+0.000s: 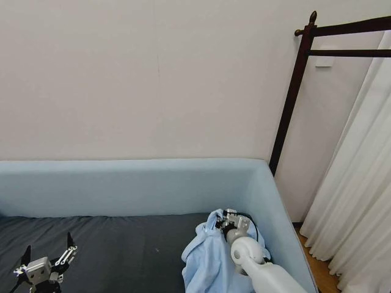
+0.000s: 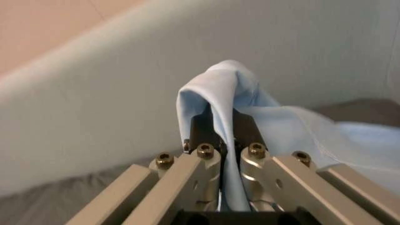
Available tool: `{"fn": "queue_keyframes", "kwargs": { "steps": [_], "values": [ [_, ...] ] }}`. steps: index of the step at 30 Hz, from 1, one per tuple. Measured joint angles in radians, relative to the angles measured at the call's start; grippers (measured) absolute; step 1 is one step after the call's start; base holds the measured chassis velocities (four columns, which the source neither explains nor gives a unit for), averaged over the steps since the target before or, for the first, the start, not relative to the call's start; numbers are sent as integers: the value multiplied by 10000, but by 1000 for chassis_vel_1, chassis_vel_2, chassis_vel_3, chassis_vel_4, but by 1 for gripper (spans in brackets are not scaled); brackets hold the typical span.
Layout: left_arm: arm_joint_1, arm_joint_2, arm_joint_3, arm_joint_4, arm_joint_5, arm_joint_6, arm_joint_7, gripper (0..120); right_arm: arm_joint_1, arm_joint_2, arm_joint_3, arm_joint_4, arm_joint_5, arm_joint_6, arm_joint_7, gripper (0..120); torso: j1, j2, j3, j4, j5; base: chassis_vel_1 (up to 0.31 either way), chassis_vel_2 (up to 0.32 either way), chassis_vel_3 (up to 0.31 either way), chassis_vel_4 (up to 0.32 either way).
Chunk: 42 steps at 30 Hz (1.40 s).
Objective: Pick up the clothes from the sofa and hang them on the clothes hanger.
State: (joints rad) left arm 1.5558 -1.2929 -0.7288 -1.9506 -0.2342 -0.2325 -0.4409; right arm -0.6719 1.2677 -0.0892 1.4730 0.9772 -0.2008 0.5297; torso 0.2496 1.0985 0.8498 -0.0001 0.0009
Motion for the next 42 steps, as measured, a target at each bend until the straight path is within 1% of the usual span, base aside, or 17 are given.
{"fn": "queue_keyframes", "kwargs": {
  "steps": [3,4,12,15,17,19,20,23,29,30,33,34,35,36,37,40,42],
  "values": [
    [51,68,-118,-5,-132,-80,-17,100,241,166,145,1243,31,33,1104,0,0,0,0,0,0,0,0,0,0],
    [58,80,-137,-6,-156,-116,-25,100,418,222,284,1910,21,-25,1862,0,0,0,0,-1,0,0,0,0,0],
    [-23,73,-43,-47,-171,-124,-29,100,706,324,510,3564,-527,-144,3868,0,0,0,0,-2,1,0,0,0,0],
    [-48,54,15,-83,-168,-125,-29,100,284,285,336,4147,-1058,-182,4429,0,0,1,-1,-1,1,0,0,0,0],
    [-50,45,35,-111,-165,-122,-30,100,-490,137,71,4419,-1665,-181,4586,0,0,0,-1,0,0,0,0,0,0],
    [-48,45,44,-126,-159,-119,-31,100,-2050,-126,-479,4199,-2474,-81,4434,0,0,0,0,-6,4,0,0,0,0],
    [-48,45,44,-126,-159,-119,-31,100,-2050,-126,-479,4199,-2474,-81,4434,0,0,0,0,-6,4,0,0,0,0],
    [-57,40,119,-154,-129,-116,-30,100,-3527,-302,-1305,2875,-3478,483,3700,0,-1,0,0,-5,5,0,0,0,0],
    [-70,35,215,-175,-114,-93,-29,100,-4162,-331,-1886,2067,-3520,724,2841,0,0,0,0,-2,2,0,0,0,0],
    [-81,41,219,-164,-112,-93,-29,100,-4195,-330,-1998,2066,-3377,593,2760,0,0,0,-1,-2,2,0,0,0,0],
    [-98,67,219,-140,-114,-92,-29,100,-4229,-344,-2293,2352,-2384,-700,3075,0,0,0,-1,-1,1,0,0,0,0],
    [-105,81,219,-139,-122,-93,-29,100,-4230,-340,-2354,2627,-1575,-1646,3555,4,0,1,0,-1,1,0,0,0,0],
    [-105,81,219,-139,-122,-93,-29,100,-4230,-340,-2354,2627,-1575,-1646,3555,4,0,1,0,-1,1,0,0,0,0],
    [-108,90,216,-139,-131,-92,-29,100,-4229,-332,-2360,2770,-1134,-2102,3807,7,0,0,0,-1,1,0,0,0,0],
    [-113,103,200,-135,-144,-91,-29,100,-4213,-344,-2343,2944,-731,-2509,3985,14,0,1,0,-1,2,0,0,0,0],
    [-114,113,184,-118,-153,-90,-29,100,-4197,-419,-2281,3100,-582,-2687,4012,20,0,0,0,-1,2,0,0,0,0],
    [-113,116,176,-110,-157,-85,-28,100,-4193,-676,-2120,3742,-122,-2860,4118,32,0,0,1,-1,3,0,0,0,0]
  ]
}}
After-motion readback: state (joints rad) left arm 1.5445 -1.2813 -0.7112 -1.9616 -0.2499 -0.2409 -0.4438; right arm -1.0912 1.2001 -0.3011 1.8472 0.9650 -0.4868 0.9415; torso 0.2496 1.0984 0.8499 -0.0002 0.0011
